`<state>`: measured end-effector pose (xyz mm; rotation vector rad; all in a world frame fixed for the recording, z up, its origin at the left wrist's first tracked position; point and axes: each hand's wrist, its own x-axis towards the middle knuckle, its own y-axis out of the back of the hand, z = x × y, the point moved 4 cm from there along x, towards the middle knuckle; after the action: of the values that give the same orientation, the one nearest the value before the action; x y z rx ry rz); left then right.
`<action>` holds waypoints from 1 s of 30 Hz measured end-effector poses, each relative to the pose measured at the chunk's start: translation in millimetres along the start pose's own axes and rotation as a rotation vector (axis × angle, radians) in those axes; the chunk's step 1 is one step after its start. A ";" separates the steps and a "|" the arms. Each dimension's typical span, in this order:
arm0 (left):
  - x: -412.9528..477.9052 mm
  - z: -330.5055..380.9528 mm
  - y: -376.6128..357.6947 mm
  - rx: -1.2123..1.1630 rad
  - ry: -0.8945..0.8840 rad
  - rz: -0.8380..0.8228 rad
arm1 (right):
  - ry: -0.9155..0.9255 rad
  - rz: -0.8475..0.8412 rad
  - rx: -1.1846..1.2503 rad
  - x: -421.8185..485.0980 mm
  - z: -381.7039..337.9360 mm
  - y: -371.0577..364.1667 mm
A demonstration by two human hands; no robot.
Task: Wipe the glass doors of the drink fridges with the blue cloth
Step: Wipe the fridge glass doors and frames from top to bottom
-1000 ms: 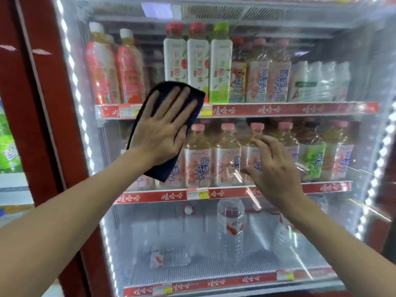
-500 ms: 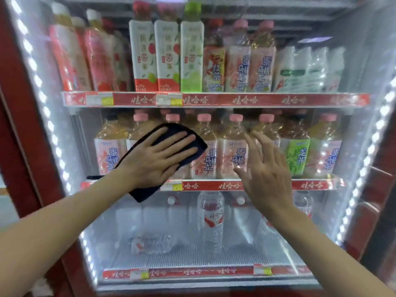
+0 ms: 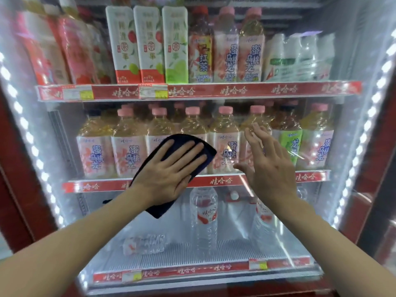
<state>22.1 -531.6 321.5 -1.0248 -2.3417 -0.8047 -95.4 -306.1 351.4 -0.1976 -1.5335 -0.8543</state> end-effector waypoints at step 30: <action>137.5 5.2 12.5 0.000 0.292 0.159 | -0.076 0.014 0.104 -9.4 123.4 12.3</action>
<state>-54.3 -452.6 405.4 -1.0049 -1.9887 -0.8312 -183.6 -218.6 358.1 -0.1670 -1.6415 -0.7612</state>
